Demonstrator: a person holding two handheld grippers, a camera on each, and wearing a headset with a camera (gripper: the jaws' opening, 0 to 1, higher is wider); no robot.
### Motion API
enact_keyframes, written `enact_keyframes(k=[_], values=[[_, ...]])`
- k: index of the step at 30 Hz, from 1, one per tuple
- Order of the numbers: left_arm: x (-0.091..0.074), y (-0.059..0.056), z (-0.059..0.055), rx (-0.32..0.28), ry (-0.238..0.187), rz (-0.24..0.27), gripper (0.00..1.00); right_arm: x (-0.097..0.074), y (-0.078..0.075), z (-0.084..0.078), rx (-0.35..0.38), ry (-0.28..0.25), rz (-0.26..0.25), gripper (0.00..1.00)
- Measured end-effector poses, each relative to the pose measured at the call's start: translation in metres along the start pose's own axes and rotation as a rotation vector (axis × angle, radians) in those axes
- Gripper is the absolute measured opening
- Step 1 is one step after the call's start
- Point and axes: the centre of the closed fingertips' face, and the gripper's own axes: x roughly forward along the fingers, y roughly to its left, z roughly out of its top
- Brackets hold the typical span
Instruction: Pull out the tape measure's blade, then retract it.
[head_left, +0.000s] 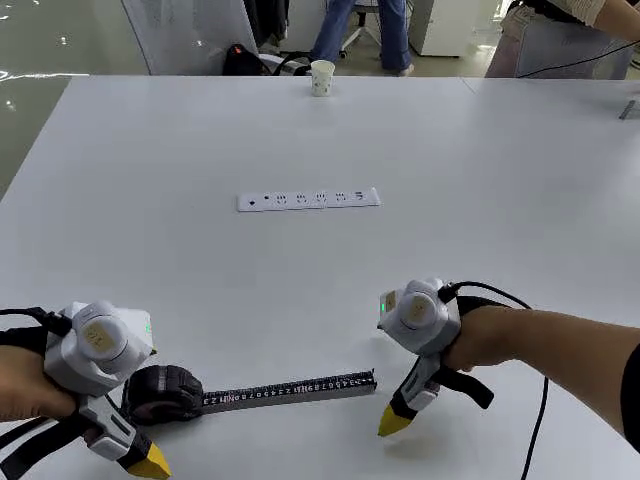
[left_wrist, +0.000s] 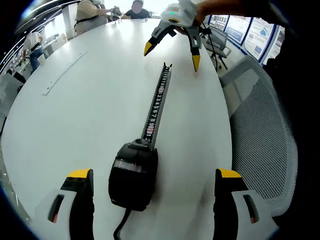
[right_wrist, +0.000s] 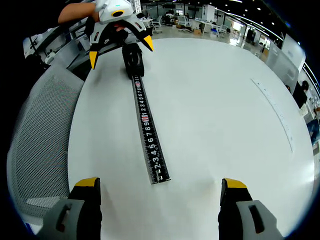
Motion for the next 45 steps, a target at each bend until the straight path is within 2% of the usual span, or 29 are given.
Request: enact_keyframes(k=[4, 5, 6, 7, 8, 9, 11, 14, 16, 17, 20, 22, 23, 24, 26, 28, 29, 32, 36, 40, 45], values=[[-0.003, 0.002, 0.003, -0.016, -0.027, 0.031, 0.99, 0.000, 0.002, -0.001, 0.014, -0.002, -0.004, 0.99], [-0.003, 0.001, 0.004, -0.013, -0.036, 0.032, 0.99, 0.000, 0.000, -0.002, 0.032, 0.000, -0.017, 0.99], [-0.004, 0.003, 0.005, -0.019, -0.045, 0.042, 0.99, 0.000, -0.003, -0.003, 0.080, 0.001, -0.046, 0.99], [-0.005, 0.007, 0.008, -0.023, -0.064, 0.066, 0.99, 0.000, -0.003, -0.003, 0.086, -0.005, -0.036, 0.99], [-0.006, 0.013, 0.010, -0.049, -0.085, 0.097, 0.99, 0.000, -0.003, -0.002, 0.088, -0.019, -0.037, 0.99], [-0.008, 0.017, 0.011, -0.102, -0.101, 0.117, 0.99, -0.001, -0.004, -0.002, 0.099, -0.030, -0.041, 0.99], [-0.010, 0.021, 0.013, -0.172, -0.138, 0.125, 0.99, -0.003, -0.003, -0.004, 0.121, -0.032, -0.040, 0.99], [-0.013, 0.024, 0.013, -0.195, -0.168, 0.139, 0.99, -0.004, -0.002, -0.003, 0.132, -0.057, -0.055, 0.99], [-0.014, 0.024, 0.011, -0.216, -0.177, 0.161, 0.99, -0.006, -0.004, -0.001, 0.132, -0.079, -0.082, 0.99], [-0.015, 0.022, 0.010, -0.222, -0.186, 0.160, 0.99, -0.008, -0.006, -0.002, 0.152, -0.080, -0.099, 0.99], [-0.015, 0.024, 0.008, -0.250, -0.203, 0.194, 0.99, -0.012, -0.010, 0.002, 0.195, -0.126, -0.132, 0.99], [-0.014, 0.021, 0.007, -0.291, -0.222, 0.187, 0.99, -0.018, -0.013, 0.004, 0.185, -0.152, -0.178, 0.99], [-0.014, 0.019, 0.005, -0.295, -0.222, 0.184, 0.99, -0.019, -0.011, 0.009, 0.185, -0.186, -0.174, 0.99], [-0.013, 0.018, 0.003, -0.296, -0.220, 0.189, 0.99, -0.021, -0.007, 0.011, 0.197, -0.195, -0.166, 0.99], [-0.014, 0.016, 0.000, -0.294, -0.222, 0.199, 0.99, -0.023, -0.004, 0.012, 0.187, -0.202, -0.181, 0.99], [-0.016, 0.014, -0.002, -0.309, -0.242, 0.211, 0.99, -0.026, -0.003, 0.012, 0.203, -0.221, -0.187, 0.99], [-0.018, 0.015, -0.002, -0.322, -0.267, 0.228, 0.99, -0.028, -0.001, 0.010, 0.213, -0.228, -0.185, 0.99], [-0.020, 0.013, -0.007, -0.343, -0.282, 0.239, 0.99, -0.030, 0.005, 0.006, 0.213, -0.245, -0.195, 0.99], [-0.023, 0.006, -0.009, -0.365, -0.323, 0.247, 0.99, -0.034, 0.011, -0.001, 0.212, -0.254, -0.212, 0.99], [-0.028, 0.002, -0.009, -0.408, -0.393, 0.248, 0.99, -0.040, 0.012, -0.008, 0.231, -0.271, -0.238, 0.99], [-0.036, 0.001, -0.015, -0.412, -0.421, 0.303, 0.99, -0.048, 0.016, -0.018, 0.277, -0.302, -0.267, 0.99]])
